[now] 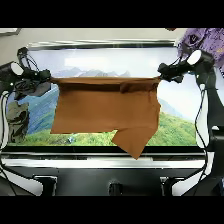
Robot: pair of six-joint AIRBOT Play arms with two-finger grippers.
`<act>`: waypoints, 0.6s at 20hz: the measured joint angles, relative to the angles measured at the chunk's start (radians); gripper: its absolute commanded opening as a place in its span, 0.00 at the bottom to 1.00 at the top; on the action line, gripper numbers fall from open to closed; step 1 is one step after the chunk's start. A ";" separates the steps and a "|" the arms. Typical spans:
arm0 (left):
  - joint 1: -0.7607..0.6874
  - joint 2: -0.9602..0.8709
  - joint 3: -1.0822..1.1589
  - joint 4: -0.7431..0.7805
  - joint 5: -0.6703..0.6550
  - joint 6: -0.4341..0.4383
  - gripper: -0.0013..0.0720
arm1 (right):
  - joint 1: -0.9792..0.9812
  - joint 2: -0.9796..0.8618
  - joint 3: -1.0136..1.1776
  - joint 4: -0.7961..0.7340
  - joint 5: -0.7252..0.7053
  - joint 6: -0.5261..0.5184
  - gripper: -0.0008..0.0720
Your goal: Fold the clothes and pants, and hang the long-sleeved shirts on hangers.
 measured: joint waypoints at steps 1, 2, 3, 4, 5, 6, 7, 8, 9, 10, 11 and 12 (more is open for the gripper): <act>-0.001 -0.017 0.012 0.000 0.007 0.000 0.04 | 0.000 -0.011 0.000 0.002 -0.017 -0.003 0.05; -0.002 -0.031 0.022 0.000 0.006 0.000 0.04 | 0.000 -0.019 0.000 0.003 -0.021 -0.003 0.05; -0.003 -0.041 0.029 0.000 -0.001 0.000 0.04 | 0.000 -0.025 -0.001 0.002 -0.018 -0.006 0.05; -0.003 -0.048 0.033 0.000 -0.019 0.000 0.04 | 0.000 -0.029 0.000 0.000 -0.006 -0.007 0.05; -0.003 -0.056 0.037 0.001 -0.046 0.000 0.04 | 0.000 -0.032 0.000 -0.003 0.011 -0.010 0.05; -0.003 -0.063 0.039 0.001 -0.076 0.000 0.04 | 0.001 -0.035 -0.001 -0.011 0.037 -0.010 0.05; -0.003 -0.071 0.041 0.001 -0.113 0.001 0.04 | 0.002 -0.037 -0.003 -0.021 0.059 -0.010 0.05; -0.003 -0.082 0.042 0.001 -0.153 0.001 0.04 | 0.006 -0.038 -0.006 -0.036 0.082 -0.010 0.05; -0.003 -0.093 0.042 0.001 -0.194 0.002 0.04 | 0.009 -0.040 -0.011 -0.051 0.105 -0.010 0.05; -0.003 -0.105 0.043 0.001 -0.233 0.003 0.04 | 0.013 -0.046 -0.016 -0.066 0.127 -0.010 0.05; -0.003 -0.119 0.044 0.000 -0.276 0.003 0.04 | 0.016 -0.051 -0.019 -0.075 0.150 -0.010 0.05; -0.004 -0.132 0.044 0.001 -0.316 0.003 0.04 | 0.020 -0.059 -0.021 -0.085 0.170 -0.010 0.05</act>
